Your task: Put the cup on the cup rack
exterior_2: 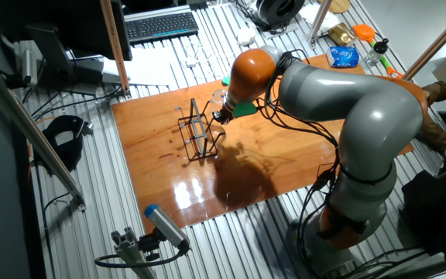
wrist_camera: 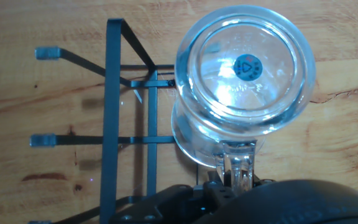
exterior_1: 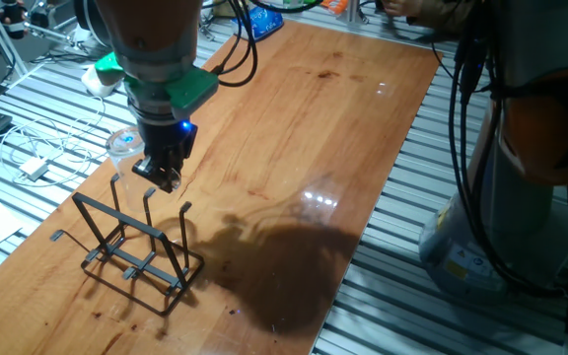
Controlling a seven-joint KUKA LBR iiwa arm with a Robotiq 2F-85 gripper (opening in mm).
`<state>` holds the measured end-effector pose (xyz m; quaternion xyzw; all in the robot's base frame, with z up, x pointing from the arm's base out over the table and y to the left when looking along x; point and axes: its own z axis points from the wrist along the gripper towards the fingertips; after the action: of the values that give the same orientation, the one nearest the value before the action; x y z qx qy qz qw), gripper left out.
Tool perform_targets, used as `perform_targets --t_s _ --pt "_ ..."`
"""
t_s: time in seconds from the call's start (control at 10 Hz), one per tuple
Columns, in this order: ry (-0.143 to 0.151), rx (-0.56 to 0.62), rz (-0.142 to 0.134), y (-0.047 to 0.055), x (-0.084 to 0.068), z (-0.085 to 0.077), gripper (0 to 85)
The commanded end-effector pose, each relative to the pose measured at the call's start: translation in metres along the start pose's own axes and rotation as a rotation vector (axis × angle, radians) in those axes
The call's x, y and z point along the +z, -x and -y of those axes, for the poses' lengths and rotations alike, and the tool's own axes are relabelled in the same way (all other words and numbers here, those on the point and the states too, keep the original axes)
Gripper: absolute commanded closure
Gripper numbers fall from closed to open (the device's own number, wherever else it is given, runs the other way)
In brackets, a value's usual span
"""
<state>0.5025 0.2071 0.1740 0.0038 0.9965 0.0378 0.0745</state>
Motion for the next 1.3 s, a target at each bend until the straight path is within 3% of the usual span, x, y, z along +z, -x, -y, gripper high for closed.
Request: perform_targets --t_s 0.0,0.7,1.2 --pt "0.000 -0.001 0.001 -0.001 0.002 0.000 85.0" --pt "0.000 0.008 0.000 -0.009 0.018 0.001 85.0" --pt "-0.005 0.015 0.001 -0.009 0.020 0.001 85.0"
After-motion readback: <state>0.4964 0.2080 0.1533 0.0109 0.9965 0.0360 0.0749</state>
